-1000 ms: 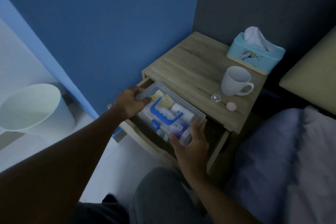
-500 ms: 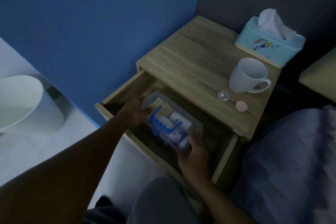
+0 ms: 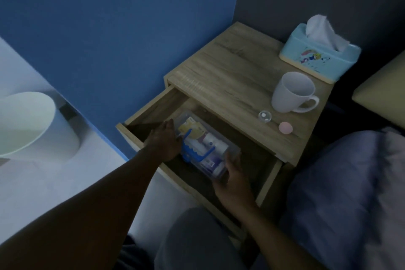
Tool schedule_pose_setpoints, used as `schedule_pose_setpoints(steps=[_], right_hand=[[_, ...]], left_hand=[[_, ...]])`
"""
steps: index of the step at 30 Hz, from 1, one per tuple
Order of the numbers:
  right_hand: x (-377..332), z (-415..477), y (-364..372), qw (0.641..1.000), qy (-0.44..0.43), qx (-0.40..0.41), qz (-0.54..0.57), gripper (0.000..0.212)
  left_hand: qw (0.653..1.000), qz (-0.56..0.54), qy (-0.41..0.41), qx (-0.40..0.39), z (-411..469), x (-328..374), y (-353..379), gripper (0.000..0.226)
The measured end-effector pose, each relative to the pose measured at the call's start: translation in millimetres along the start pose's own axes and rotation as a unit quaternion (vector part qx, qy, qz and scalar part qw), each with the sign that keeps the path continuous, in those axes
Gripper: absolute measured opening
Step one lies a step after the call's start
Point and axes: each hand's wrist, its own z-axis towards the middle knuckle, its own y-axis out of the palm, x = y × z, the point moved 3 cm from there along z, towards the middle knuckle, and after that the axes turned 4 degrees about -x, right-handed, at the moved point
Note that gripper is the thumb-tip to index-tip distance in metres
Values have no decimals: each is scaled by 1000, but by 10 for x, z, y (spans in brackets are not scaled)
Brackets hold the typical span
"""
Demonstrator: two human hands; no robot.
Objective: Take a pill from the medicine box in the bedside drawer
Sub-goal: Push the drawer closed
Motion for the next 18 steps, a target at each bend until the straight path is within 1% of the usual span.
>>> schedule_pose_setpoints(steps=[2,4,6,8,11,15,18], right_hand=[[-116,-60,-147,998,-46,31,-38,71],[-214,-113,-297,991,-96,59,-70,62],[-259,-127,-443,983,-133,72,-101,58],[-236,-113,-593,975,-148,86,-141,59],[-64,-67,-833,957,-141,102,-234,65],[228,-40,-1076,928,-143,96,-330,68],[364,-27,-1146,903,-170,74,-388,65]], left_hand=[[999,36,20,18,-150,54,19,60],[997,49,42,40,-303,76,30,63],[995,57,55,59,-450,42,46,67],[994,53,60,79,-597,-15,67,69],[993,-2,48,110,-802,-61,117,73],[986,-91,11,136,-1018,-25,264,88],[972,-143,41,181,-1115,36,353,96]])
